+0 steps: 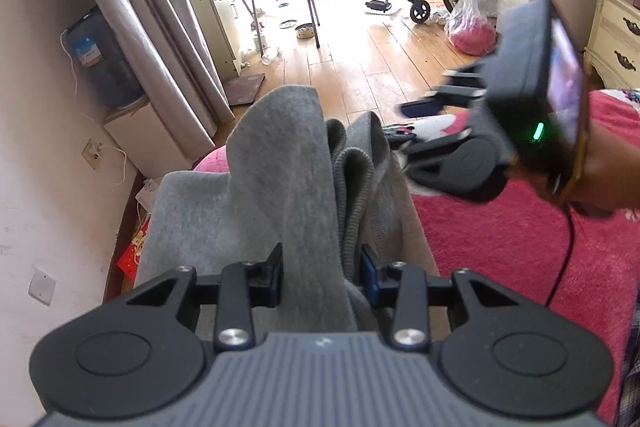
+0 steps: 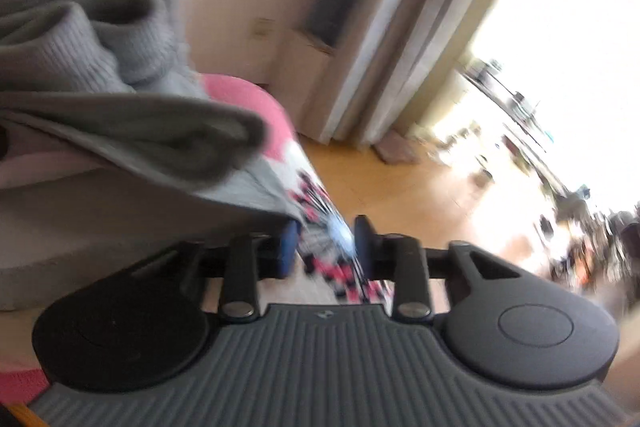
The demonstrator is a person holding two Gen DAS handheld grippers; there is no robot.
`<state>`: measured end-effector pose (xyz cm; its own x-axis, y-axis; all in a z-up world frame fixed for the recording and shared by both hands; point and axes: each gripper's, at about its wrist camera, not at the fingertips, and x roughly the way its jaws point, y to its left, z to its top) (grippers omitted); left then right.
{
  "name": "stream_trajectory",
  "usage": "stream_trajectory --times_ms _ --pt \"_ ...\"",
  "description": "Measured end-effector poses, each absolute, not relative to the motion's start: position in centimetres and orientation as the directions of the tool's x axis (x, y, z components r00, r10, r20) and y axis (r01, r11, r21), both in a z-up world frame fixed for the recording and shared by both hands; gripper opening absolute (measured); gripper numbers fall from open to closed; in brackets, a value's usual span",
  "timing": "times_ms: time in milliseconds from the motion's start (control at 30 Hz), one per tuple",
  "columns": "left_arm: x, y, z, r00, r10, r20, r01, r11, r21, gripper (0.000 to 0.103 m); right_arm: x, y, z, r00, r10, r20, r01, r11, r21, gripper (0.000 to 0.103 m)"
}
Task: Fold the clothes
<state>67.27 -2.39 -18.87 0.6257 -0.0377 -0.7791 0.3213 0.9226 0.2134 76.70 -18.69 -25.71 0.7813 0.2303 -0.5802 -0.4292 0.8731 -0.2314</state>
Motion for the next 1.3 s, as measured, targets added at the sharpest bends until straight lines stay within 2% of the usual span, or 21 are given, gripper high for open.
stream_trajectory --times_ms 67,133,200,233,300,400,467,600,767,900,933,967,1000,1033,1067,1167,1233,1300 --pt "67.3 -2.6 -19.1 0.626 -0.04 -0.779 0.329 0.919 0.217 0.038 76.9 -21.6 -26.0 0.781 0.189 -0.595 -0.284 0.956 -0.069 0.03" --pt "67.4 -2.7 -19.3 0.617 -0.055 -0.785 0.342 0.917 0.204 0.039 75.6 -25.6 -26.6 0.763 0.274 -0.585 -0.173 0.959 0.223 0.03" --pt "67.5 -2.7 -19.4 0.595 -0.086 -0.799 0.36 0.917 0.17 0.039 74.3 -29.6 -27.2 0.756 0.36 -0.547 -0.05 0.865 0.499 0.03" --pt "67.6 -2.7 -19.4 0.584 -0.101 -0.805 0.369 0.917 0.152 0.039 73.5 -30.5 -27.7 0.748 0.433 -0.503 -0.049 0.792 0.608 0.03" --pt "67.7 -2.7 -19.5 0.562 -0.132 -0.816 0.386 0.915 0.117 0.04 71.6 -30.5 -28.6 0.73 0.534 -0.426 -0.053 0.666 0.744 0.03" --pt "67.8 -2.7 -19.6 0.527 -0.179 -0.831 0.41 0.91 0.064 0.053 69.0 -30.3 -30.3 0.721 0.597 -0.353 0.005 0.504 0.864 0.03" --pt "67.9 -2.7 -19.6 0.503 -0.21 -0.838 0.425 0.905 0.028 0.065 68.1 -29.5 -31.3 0.71 0.6 -0.368 0.052 0.478 0.877 0.03" --pt "68.0 -2.0 -19.0 0.464 -0.277 -0.841 0.434 0.899 -0.056 0.066 66.5 -29.5 -32.3 0.723 0.577 -0.381 0.133 0.426 0.895 0.032" --pt "67.0 4.2 -15.2 0.533 -0.33 -0.779 0.278 0.938 -0.207 0.067 64.9 -30.5 -30.2 0.774 0.503 -0.384 0.149 0.446 0.883 0.032" --pt "67.7 10.1 -15.2 0.628 -0.108 -0.771 0.087 0.994 -0.068 0.076 64.9 -28.5 -27.0 0.735 0.559 -0.383 0.065 0.505 0.861 0.035" --pt "68.0 11.8 -15.9 0.637 -0.045 -0.77 0.031 0.999 -0.033 0.077 65.1 -28.1 -26.9 0.719 0.575 -0.39 0.076 0.494 0.866 0.048" --pt "68.5 13.3 -17.0 0.623 -0.018 -0.782 -0.005 1.0 -0.028 0.077 65.3 -27.6 -26.9 0.702 0.59 -0.397 0.09 0.481 0.872 0.068" --pt "69.0 14.7 -18.2 0.605 0.004 -0.796 -0.04 0.999 -0.025 0.077 66.0 -27.1 -27.3 0.684 0.596 -0.421 0.125 0.472 0.872 0.076" --pt "69.5 16.2 -19.4 0.586 0.025 -0.81 -0.074 0.997 -0.022 0.077 66.8 -26.5 -27.6 0.669 0.604 -0.433 0.146 0.465 0.873 0.083" --pt "70.0 17.6 -20.5 0.566 0.047 -0.823 -0.108 0.994 -0.018 0.077 67.6 -26.0 -28.0 0.654 0.612 -0.444 0.165 0.457 0.874 0.083" --pt "70.8 20.6 -23.8 0.517 -0.042 -0.855 -0.176 0.972 -0.155 0.08 70.3 -23.4 -28.8 0.59 0.649 -0.481 0.181 0.474 0.862 0.09" --pt "70.6 22.0 -25.3 0.506 -0.141 -0.851 -0.227 0.93 -0.289 0.08 71.5 -21.5 -29.1 0.535 0.662 -0.525 0.17 0.524 0.835 0.089" --pt "70.0 23.1 -26.4 0.5 -0.221 -0.837 -0.26 0.884 -0.389 0.073 72.4 -19.9 -29.2 0.503 0.655 -0.564 0.135 0.585 0.8 0.057"
